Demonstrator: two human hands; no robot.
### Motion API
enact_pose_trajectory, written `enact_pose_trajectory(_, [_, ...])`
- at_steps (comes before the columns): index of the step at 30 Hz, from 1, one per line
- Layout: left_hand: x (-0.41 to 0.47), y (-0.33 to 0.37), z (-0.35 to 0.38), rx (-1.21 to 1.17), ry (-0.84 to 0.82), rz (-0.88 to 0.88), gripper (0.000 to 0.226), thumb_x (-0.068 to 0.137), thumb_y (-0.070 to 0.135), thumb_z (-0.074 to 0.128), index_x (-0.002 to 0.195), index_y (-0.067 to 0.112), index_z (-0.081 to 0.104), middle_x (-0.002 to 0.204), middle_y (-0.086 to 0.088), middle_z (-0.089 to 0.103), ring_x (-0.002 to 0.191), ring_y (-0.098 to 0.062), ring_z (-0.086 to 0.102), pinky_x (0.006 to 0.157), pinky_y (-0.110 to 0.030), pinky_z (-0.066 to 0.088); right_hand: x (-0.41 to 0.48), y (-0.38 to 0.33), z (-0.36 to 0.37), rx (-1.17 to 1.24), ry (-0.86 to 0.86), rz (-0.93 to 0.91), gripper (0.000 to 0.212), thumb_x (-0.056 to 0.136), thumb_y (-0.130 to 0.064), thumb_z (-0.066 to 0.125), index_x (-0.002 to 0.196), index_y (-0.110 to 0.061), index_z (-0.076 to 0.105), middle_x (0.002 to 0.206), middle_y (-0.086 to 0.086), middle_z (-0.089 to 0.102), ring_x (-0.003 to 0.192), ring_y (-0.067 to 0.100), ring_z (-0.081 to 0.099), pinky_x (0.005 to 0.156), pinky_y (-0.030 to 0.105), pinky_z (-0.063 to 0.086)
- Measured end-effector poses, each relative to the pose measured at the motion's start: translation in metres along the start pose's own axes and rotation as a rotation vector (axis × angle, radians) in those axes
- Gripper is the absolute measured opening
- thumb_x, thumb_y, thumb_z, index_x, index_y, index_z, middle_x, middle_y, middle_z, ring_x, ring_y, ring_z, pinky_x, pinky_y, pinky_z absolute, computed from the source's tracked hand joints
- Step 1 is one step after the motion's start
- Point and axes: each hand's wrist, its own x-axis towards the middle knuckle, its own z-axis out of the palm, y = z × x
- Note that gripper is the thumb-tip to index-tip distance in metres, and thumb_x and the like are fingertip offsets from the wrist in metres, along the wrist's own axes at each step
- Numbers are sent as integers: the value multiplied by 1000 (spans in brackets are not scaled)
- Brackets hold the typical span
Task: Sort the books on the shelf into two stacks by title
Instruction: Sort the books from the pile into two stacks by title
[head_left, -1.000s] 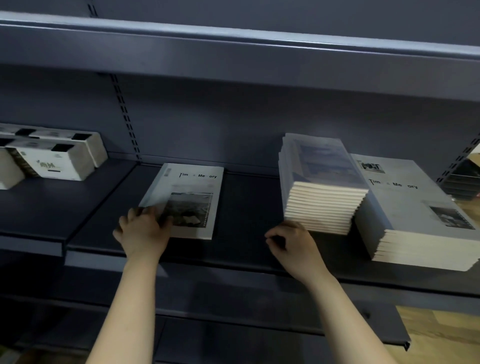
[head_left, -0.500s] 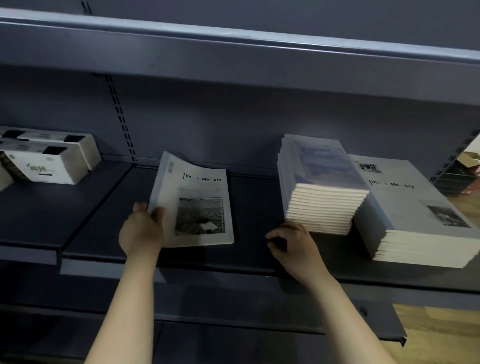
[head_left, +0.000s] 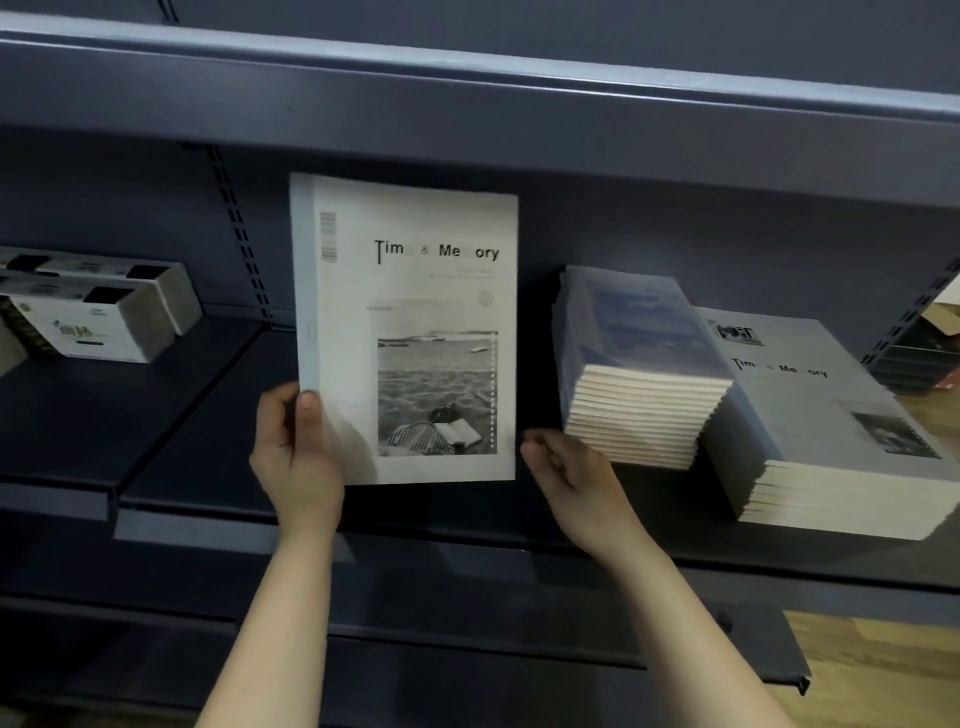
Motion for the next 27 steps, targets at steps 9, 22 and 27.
enact_pose_trajectory(9, [-54,45,61,-175,-121,119,10,98,17,43,97,13,52,80,27,56,75,5,50,70,-11,39,-15,-7,-53,434,232,-15,28,97,-15,51,123,-25,55,107,-24,65,102,-12,57,79,2,39])
enact_pose_trajectory(22, [-129,65,135,-210,-427,32,30,100,24,42,77,17,60,72,14,60,68,1,53,62,-13,42,-38,54,-157,453,583,107,17,93,-7,54,95,-20,64,81,-14,69,78,1,62,68,16,45])
enact_pose_trajectory(27, [-158,51,154,-139,-533,78,36,97,35,45,70,17,61,55,1,56,51,-10,54,53,-23,45,-47,76,-196,481,677,170,20,93,-8,54,95,-23,67,90,-4,72,84,11,66,73,29,49])
